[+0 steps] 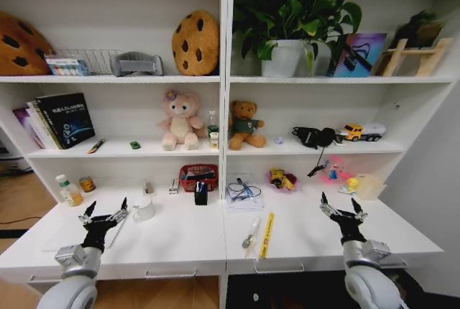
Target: Organize the objects on the table.
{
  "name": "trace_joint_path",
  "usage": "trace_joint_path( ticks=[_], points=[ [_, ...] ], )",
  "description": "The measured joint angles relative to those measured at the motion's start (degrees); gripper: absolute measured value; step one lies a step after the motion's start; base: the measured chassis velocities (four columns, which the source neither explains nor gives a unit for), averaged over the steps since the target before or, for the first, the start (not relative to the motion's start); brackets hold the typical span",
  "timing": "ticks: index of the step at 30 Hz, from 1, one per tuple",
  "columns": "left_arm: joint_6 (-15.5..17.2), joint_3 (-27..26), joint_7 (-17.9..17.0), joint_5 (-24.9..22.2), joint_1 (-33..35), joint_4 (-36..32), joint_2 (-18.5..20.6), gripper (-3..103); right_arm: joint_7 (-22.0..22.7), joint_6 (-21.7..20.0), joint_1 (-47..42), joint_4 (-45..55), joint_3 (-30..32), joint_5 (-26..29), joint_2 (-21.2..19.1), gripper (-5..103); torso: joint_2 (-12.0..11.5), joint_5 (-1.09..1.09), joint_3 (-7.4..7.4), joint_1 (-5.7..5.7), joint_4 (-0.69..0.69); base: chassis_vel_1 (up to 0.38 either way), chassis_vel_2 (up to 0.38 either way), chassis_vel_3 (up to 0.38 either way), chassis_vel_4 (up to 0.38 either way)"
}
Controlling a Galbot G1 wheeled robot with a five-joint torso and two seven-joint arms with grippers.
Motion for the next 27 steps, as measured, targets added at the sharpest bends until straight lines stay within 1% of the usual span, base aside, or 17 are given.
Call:
trace_joint_path(
  ticks=[1,5,7,10,11,15,20,24,26,27],
  points=[
    [-0.1,0.0,0.0,0.0,0.0,0.0,0.0,100,0.0,-0.3,0.1,0.1,-0.1,-0.1,-0.1,100,0.0,-0.01,-0.02,-0.03,-0.04,0.139,-0.114,-0.128,0.120],
    [-0.5,-0.3,0.0,0.1,0.4,-0.3,-0.1,100,0.3,-0.4,0.4,0.3,-0.4,-0.3,-0.3,100,0.0,0.00,0.00,-0.01,0.03,0.074,-0.073,-0.081,0.095],
    [-0.6,-0.5,0.1,0.3,0.6,-0.4,-0.2,100,0.3,-0.3,0.3,0.5,-0.5,-0.3,-0.3,100,0.0,0.03,0.00,0.01,0.02,0.017,0.000,0.003,0.028],
    [-0.6,-0.8,0.2,0.7,1.0,-0.4,-0.2,100,0.3,-0.1,0.3,0.6,-0.5,-0.3,-0.1,100,0.0,-0.01,0.03,0.10,0.00,-0.022,0.014,0.023,-0.018],
    [-0.2,-1.0,0.3,0.4,1.3,-0.7,-0.2,100,0.3,0.0,0.2,0.6,-0.5,-0.2,-0.1,100,0.0,0.01,0.04,0.11,0.01,-0.042,0.033,0.063,-0.080],
    [1.0,-1.3,0.3,-0.4,1.7,-1.6,-0.1,100,0.3,0.1,0.1,0.5,-0.2,0.0,0.0,100,0.0,0.00,0.03,0.11,0.00,-0.041,0.031,0.034,-0.037],
    [1.3,-1.4,0.6,-0.5,2.0,-1.9,0.1,100,0.3,0.1,0.0,0.4,-0.2,0.1,0.3,100,0.0,-0.01,0.02,0.04,-0.01,0.000,0.000,0.000,0.000],
    [1.1,-1.5,0.6,-0.3,2.1,-1.9,-0.1,100,0.3,0.1,0.0,0.4,-0.3,0.1,0.2,100,0.0,0.01,0.02,0.05,0.01,0.026,-0.004,0.001,0.016],
    [-0.1,-1.5,0.6,0.4,2.0,-1.5,-0.2,100,0.3,0.7,0.3,0.1,-0.4,0.2,0.1,100,0.0,0.00,0.02,0.05,0.03,0.000,0.000,0.000,0.000],
    [-0.1,-1.5,0.6,0.4,2.0,-1.5,-0.2,100,0.3,0.7,0.3,0.1,-0.4,0.2,0.1,100,0.0,0.00,0.02,0.05,0.03,0.000,0.000,0.000,0.000]
  ],
)
